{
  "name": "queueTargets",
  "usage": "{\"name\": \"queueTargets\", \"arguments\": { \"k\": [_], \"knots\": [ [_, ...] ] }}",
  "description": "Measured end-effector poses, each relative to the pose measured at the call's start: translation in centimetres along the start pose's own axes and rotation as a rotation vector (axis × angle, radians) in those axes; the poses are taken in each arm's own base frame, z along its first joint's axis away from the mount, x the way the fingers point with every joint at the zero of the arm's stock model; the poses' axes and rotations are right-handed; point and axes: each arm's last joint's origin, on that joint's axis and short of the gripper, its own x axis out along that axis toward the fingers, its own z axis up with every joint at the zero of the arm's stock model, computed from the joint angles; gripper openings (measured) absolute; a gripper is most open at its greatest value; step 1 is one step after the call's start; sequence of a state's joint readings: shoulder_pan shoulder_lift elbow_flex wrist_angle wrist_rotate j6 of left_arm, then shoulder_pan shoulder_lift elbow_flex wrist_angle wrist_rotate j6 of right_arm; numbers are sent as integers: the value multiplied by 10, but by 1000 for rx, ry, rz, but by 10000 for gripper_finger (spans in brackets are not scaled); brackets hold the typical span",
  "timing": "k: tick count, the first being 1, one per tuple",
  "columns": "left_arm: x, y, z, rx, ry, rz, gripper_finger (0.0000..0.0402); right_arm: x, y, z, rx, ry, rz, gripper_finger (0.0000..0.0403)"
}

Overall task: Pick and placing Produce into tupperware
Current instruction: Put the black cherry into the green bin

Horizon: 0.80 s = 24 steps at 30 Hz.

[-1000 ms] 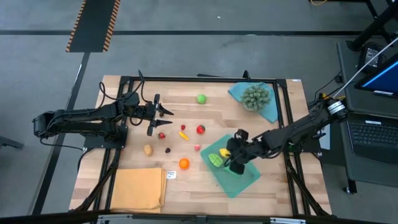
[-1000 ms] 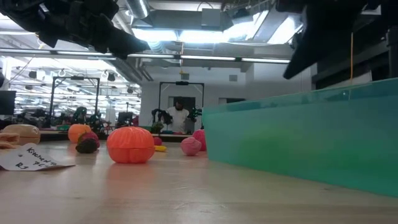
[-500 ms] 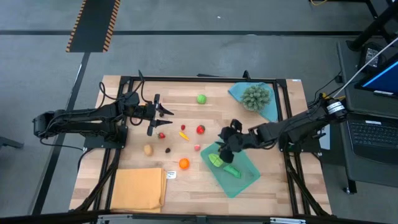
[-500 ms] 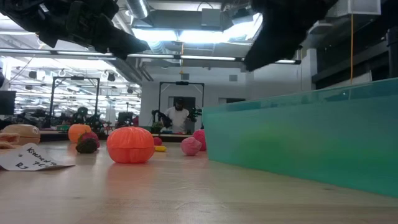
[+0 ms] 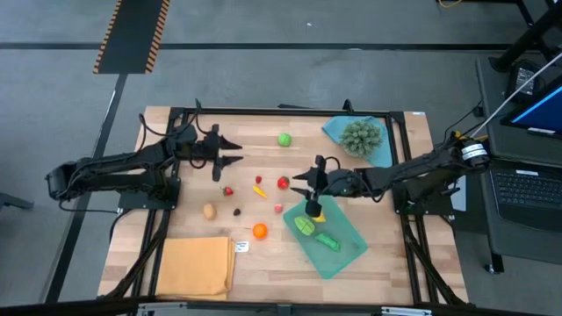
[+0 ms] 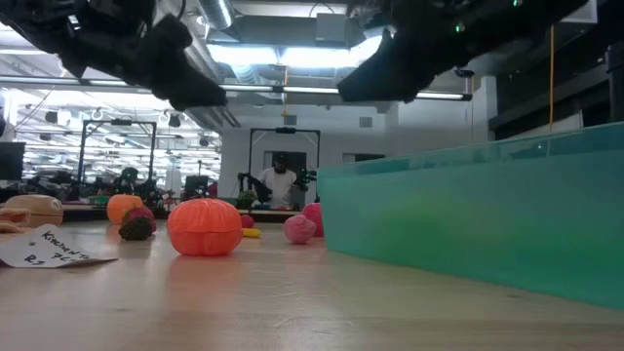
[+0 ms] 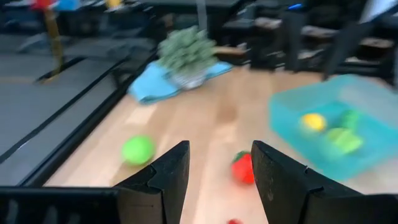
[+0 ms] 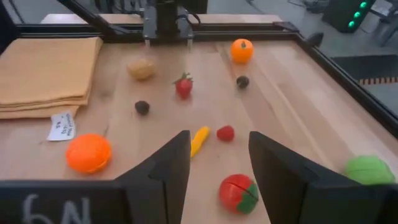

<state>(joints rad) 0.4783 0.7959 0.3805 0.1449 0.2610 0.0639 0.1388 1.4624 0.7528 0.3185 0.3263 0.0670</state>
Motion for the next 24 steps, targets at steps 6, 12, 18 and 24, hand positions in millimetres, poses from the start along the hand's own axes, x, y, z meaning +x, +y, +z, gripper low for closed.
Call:
{"name": "queueTargets", "arguments": {
  "k": [6,12,18,24],
  "knots": [
    [-5,8,7,-42,130,160,165,4,-22,-11,23,-61,7,166],
    [-18,8,25,-105,326,240,165,6,-43,-20,22,-86,36,166],
    [-26,6,27,-129,437,239,165,7,-57,-22,14,-100,4,166],
    [-26,5,25,-103,461,232,165,8,-65,-22,23,-100,-22,166]
  ]
}}
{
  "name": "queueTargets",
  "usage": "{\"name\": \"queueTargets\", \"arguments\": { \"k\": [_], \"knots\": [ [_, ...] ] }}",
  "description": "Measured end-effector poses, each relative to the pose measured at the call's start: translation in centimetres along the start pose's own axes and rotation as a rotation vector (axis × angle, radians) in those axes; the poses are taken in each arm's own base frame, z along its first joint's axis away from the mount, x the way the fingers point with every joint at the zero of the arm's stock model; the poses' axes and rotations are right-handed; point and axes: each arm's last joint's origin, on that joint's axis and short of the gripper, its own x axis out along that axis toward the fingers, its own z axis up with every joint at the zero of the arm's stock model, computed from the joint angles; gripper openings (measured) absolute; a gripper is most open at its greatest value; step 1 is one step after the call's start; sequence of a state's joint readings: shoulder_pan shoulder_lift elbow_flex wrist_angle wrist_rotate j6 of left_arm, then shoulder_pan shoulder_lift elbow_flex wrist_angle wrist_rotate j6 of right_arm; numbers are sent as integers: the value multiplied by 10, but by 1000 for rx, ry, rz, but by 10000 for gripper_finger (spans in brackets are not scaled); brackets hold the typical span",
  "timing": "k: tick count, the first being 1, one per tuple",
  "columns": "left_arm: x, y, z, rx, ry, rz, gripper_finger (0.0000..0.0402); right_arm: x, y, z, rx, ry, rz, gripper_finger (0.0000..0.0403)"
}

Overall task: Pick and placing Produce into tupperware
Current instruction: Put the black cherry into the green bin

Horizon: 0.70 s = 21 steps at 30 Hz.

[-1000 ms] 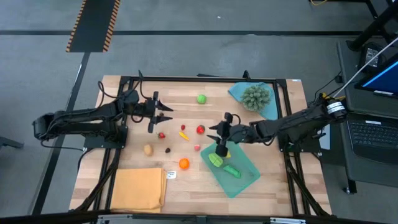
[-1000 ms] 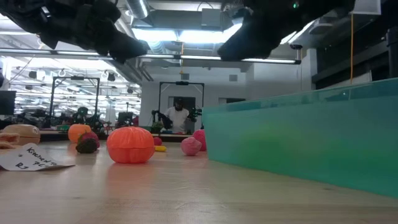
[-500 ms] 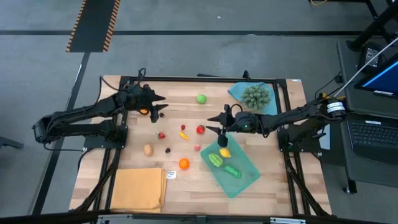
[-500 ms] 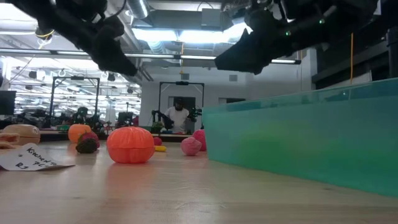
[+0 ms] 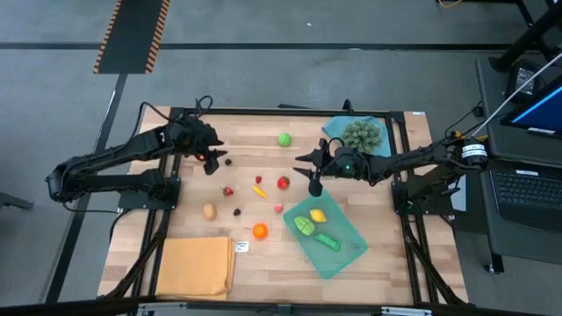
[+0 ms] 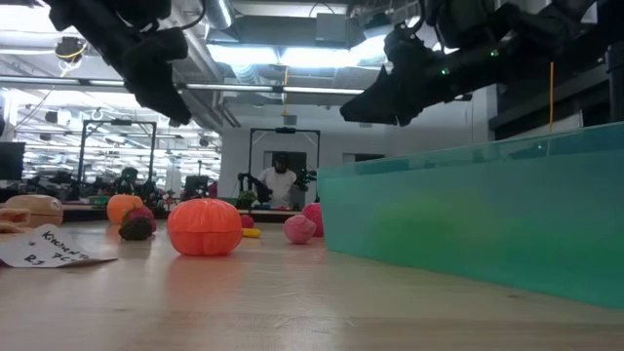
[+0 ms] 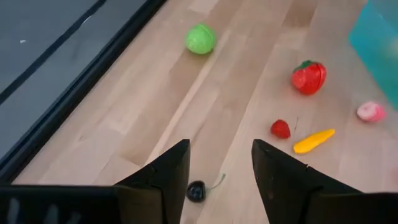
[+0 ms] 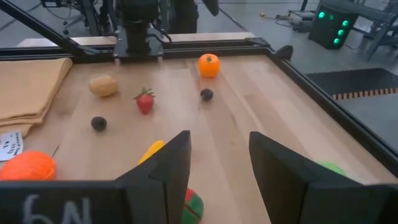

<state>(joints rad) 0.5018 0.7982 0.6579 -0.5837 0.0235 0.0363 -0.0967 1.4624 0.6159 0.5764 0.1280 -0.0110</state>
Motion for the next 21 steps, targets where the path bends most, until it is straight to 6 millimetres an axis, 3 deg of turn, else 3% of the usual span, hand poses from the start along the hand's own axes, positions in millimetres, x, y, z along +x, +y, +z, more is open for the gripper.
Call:
{"name": "queueTargets", "arguments": {
  "k": [12,21],
  "knots": [
    [0,0,-5,61,60,-2,165,1,-9,0,8,5,-31,166],
    [36,-5,-8,286,242,74,165,1,-12,0,10,5,-39,166]
  ]
}}
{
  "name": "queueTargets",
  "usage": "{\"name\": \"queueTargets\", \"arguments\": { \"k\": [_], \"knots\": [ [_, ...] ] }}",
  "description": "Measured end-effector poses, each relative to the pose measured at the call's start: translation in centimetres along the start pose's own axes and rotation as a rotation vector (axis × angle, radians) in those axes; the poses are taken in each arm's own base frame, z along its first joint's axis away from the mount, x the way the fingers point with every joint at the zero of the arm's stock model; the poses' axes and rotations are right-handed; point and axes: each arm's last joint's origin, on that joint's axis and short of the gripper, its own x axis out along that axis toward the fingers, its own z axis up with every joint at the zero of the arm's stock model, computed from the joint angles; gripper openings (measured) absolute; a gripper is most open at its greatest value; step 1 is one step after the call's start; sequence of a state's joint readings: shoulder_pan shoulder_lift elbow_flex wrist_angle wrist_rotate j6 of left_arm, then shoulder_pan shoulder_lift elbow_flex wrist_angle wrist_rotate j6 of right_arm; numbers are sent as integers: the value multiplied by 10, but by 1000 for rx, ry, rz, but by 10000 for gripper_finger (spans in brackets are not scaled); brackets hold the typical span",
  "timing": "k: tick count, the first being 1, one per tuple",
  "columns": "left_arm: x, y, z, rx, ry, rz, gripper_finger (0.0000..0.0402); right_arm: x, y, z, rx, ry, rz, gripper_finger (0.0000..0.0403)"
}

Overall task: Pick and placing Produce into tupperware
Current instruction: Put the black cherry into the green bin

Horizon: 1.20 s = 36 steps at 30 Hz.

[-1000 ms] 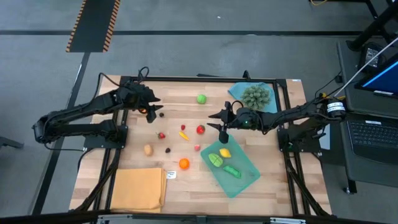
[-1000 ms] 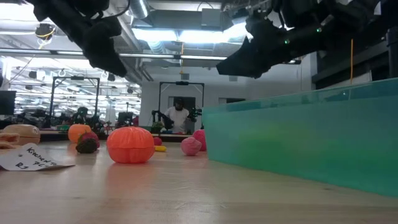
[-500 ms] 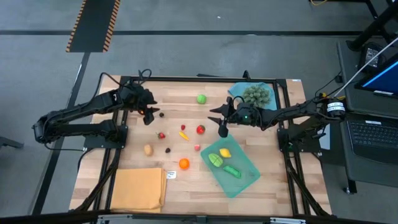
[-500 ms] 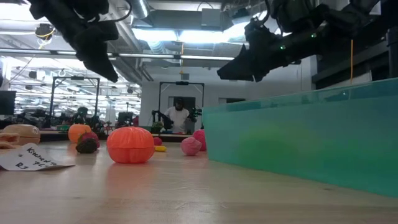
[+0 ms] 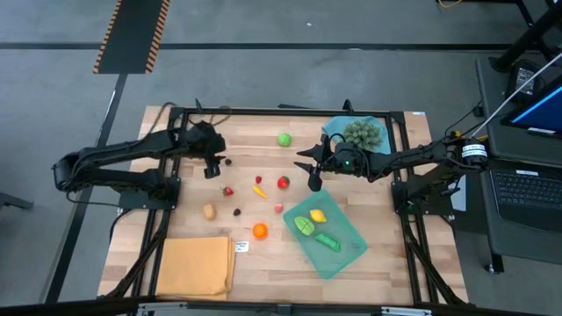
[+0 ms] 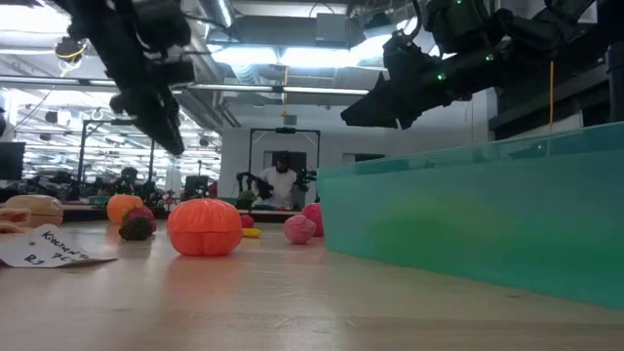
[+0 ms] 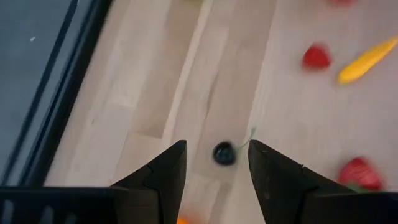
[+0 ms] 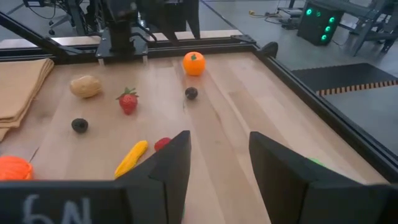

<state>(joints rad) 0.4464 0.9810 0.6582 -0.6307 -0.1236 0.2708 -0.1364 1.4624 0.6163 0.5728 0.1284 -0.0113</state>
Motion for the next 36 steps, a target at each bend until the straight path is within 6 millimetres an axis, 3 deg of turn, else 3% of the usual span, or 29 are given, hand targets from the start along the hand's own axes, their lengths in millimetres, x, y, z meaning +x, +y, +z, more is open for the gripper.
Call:
{"name": "queueTargets", "arguments": {
  "k": [7,12,17,24,36],
  "knots": [
    [37,-12,1,200,176,-53,165,0,0,0,-1,0,0,166],
    [52,-22,0,351,252,-69,165,0,-1,0,0,1,-5,166],
    [57,-30,3,441,251,-53,165,0,-1,0,-20,2,-5,166],
    [57,-36,14,454,140,-30,165,0,-1,-1,-22,13,-4,166],
    [59,-37,15,474,135,-62,165,0,-1,-1,-24,16,-4,166]
  ]
}}
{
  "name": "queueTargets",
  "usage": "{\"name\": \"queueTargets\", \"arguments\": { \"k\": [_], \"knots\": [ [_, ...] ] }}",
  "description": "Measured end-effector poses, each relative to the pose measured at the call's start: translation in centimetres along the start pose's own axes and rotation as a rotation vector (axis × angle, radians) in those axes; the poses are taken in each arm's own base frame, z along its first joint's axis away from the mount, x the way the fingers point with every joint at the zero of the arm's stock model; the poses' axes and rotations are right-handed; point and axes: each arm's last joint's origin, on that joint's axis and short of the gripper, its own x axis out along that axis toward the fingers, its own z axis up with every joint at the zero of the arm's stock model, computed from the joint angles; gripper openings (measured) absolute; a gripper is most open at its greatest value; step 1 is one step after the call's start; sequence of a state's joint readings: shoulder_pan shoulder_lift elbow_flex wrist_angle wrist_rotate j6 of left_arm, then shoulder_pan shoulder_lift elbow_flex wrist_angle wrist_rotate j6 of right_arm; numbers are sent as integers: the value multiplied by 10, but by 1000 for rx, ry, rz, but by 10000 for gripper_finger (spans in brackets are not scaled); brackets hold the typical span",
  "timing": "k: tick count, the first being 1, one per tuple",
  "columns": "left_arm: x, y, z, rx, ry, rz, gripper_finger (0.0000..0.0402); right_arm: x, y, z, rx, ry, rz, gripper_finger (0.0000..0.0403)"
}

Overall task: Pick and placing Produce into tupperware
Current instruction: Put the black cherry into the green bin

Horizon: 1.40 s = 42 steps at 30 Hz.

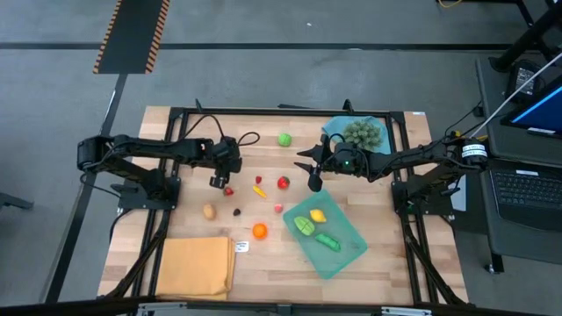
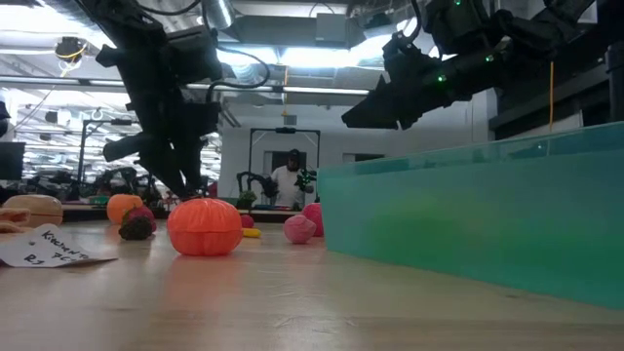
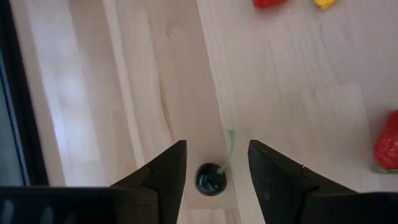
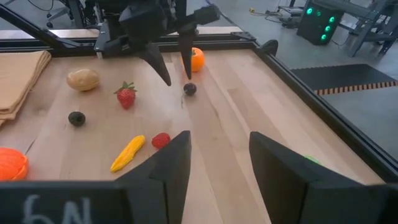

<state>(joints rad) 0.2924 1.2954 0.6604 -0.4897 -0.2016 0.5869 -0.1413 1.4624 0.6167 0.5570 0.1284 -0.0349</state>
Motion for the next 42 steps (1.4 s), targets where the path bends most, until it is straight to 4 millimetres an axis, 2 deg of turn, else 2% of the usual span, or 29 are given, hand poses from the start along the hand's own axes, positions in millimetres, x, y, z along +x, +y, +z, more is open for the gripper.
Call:
{"name": "queueTargets", "arguments": {
  "k": [10,14,28,35,42],
  "knots": [
    [12,16,22,20,130,-87,165,0,0,-1,-2,10,1,166],
    [19,15,22,77,181,-126,159,0,0,-2,-3,19,2,166],
    [50,15,14,63,284,-188,109,0,0,-2,-6,24,2,166],
    [54,16,13,60,300,-202,87,0,0,-2,-7,26,3,166],
    [54,14,12,53,303,-213,25,0,0,-2,-8,26,3,166]
  ]
}}
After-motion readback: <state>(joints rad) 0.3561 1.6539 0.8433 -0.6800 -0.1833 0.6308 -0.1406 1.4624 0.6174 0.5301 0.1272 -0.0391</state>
